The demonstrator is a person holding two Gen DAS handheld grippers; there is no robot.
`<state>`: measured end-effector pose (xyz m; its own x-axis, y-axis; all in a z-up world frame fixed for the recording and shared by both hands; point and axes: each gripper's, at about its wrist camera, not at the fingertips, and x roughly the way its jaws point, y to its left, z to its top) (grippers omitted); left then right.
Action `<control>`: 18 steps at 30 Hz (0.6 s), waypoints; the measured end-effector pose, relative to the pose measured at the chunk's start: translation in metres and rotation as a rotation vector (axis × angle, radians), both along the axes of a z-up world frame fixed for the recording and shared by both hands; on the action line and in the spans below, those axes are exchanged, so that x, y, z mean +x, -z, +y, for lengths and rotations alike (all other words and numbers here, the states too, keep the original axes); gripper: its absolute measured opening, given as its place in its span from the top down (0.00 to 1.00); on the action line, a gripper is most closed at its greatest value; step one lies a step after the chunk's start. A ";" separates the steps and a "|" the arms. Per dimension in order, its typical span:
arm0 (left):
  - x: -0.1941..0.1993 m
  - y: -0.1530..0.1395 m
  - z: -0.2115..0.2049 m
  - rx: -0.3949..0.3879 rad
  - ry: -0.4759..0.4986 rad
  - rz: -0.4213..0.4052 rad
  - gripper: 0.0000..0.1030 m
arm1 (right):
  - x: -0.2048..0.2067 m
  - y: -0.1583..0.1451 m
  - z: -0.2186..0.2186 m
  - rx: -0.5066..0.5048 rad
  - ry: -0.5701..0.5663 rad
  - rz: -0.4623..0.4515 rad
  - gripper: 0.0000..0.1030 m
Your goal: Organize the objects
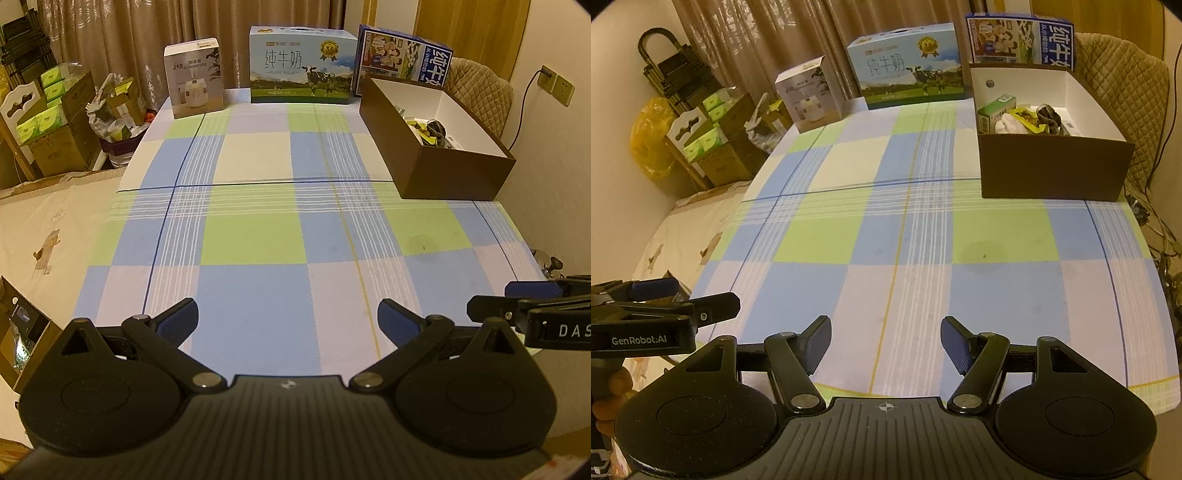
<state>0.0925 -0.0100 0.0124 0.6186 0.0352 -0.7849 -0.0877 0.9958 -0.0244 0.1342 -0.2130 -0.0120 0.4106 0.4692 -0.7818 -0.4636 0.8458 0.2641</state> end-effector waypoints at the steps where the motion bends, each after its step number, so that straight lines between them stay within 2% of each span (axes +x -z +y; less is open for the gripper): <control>1: 0.000 0.000 0.000 0.000 0.000 0.000 0.01 | 0.000 0.000 0.000 0.000 0.000 0.000 0.39; 18: 0.005 -0.001 -0.007 -0.001 0.001 0.002 0.01 | 0.008 0.000 -0.007 0.001 0.008 0.006 0.39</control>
